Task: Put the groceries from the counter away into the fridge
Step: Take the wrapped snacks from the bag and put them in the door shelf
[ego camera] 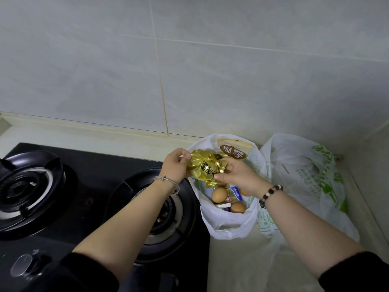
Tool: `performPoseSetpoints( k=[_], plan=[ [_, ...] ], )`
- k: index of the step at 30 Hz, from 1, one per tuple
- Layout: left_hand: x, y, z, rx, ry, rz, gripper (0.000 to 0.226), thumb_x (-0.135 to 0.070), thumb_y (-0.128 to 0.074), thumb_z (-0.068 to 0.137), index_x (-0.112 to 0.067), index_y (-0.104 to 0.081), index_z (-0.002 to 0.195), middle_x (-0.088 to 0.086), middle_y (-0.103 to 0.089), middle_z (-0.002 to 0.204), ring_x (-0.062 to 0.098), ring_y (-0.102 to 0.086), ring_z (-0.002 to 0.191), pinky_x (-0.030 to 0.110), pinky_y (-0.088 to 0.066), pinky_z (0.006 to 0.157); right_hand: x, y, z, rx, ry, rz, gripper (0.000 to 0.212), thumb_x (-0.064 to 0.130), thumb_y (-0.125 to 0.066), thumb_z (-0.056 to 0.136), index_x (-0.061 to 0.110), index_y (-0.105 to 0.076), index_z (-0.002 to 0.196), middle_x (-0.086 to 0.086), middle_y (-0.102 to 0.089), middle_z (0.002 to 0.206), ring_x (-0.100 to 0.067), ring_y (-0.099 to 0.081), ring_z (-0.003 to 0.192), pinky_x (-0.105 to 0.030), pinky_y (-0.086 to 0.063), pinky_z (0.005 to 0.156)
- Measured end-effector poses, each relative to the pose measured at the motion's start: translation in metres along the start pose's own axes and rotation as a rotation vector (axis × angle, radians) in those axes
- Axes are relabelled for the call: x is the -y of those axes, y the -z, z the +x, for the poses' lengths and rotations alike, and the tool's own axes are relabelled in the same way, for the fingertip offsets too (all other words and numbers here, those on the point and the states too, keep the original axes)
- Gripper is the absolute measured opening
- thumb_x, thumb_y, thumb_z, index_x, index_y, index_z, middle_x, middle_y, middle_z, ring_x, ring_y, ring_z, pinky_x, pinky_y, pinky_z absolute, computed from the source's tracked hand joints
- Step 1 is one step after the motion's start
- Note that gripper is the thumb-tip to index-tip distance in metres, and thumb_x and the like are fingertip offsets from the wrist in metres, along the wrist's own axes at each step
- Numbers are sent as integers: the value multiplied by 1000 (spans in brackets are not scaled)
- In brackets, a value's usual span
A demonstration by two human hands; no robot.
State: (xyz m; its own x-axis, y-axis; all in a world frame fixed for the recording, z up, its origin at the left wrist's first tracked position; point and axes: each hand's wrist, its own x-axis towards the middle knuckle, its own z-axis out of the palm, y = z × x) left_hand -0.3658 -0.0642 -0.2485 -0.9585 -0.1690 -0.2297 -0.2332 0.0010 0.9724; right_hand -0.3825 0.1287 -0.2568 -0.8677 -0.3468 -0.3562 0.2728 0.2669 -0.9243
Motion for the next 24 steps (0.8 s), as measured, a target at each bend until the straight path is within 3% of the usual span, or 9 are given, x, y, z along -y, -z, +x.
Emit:
performPoseSetpoints(
  k=[4, 7, 10, 15, 19, 21, 24],
  plan=[
    [0, -3, -3, -10, 211, -263, 5, -8, -59, 91, -9, -55, 88, 9, -61, 75, 13, -63, 54, 24, -56, 48, 2, -4, -6, 33, -45, 280, 31, -5, -64, 83, 6, -60, 111, -15, -68, 108, -27, -67, 98, -40, -56, 83],
    [4, -6, -7, 54, 329, -529, 22, -6, -65, 84, -2, -58, 105, 9, -66, 84, 13, -67, 62, 22, -56, 55, 0, -6, -9, 23, -63, 371, 28, -4, -62, 83, 8, -61, 109, -11, -70, 104, -25, -69, 93, -33, -58, 75],
    [8, -12, -12, 95, 324, -432, 15, -1, -69, 80, -4, -64, 94, 6, -71, 79, 14, -69, 65, 25, -58, 61, -1, -8, -12, 21, -75, 361, 28, -5, -62, 83, 7, -62, 108, -9, -71, 97, -19, -71, 85, -27, -57, 65],
    [13, -15, -13, 75, 343, -232, 18, -4, -77, 74, -13, -66, 85, 5, -70, 80, 16, -66, 70, 31, -55, 73, -4, -12, -15, -13, -76, 275, 27, -4, -64, 82, 1, -62, 109, -11, -70, 97, -18, -71, 81, -26, -56, 64],
    [13, -14, -13, 33, 317, -274, 21, 0, -77, 72, -12, -66, 86, 8, -69, 82, 19, -66, 71, 31, -57, 69, -3, -12, -12, -26, -53, 80, 17, 5, -67, 84, 5, -63, 101, -14, -69, 99, -17, -69, 79, -29, -58, 70],
    [12, -12, -12, -19, 301, -334, 21, 1, -75, 74, -10, -65, 89, 9, -68, 82, 18, -65, 69, 29, -58, 64, -5, -6, -7, -184, 39, -167, 17, 13, -67, 86, 10, -63, 102, -12, -69, 104, -15, -67, 84, -30, -56, 78],
    [13, -4, -9, -65, 308, -398, 19, -3, -74, 76, -12, -64, 89, 8, -67, 83, 19, -64, 74, 32, -57, 69, -8, 6, 3, -483, 193, -711, 31, 25, -64, 88, 12, -61, 116, -3, -63, 111, -19, -61, 97, -35, -51, 84]
  ],
)
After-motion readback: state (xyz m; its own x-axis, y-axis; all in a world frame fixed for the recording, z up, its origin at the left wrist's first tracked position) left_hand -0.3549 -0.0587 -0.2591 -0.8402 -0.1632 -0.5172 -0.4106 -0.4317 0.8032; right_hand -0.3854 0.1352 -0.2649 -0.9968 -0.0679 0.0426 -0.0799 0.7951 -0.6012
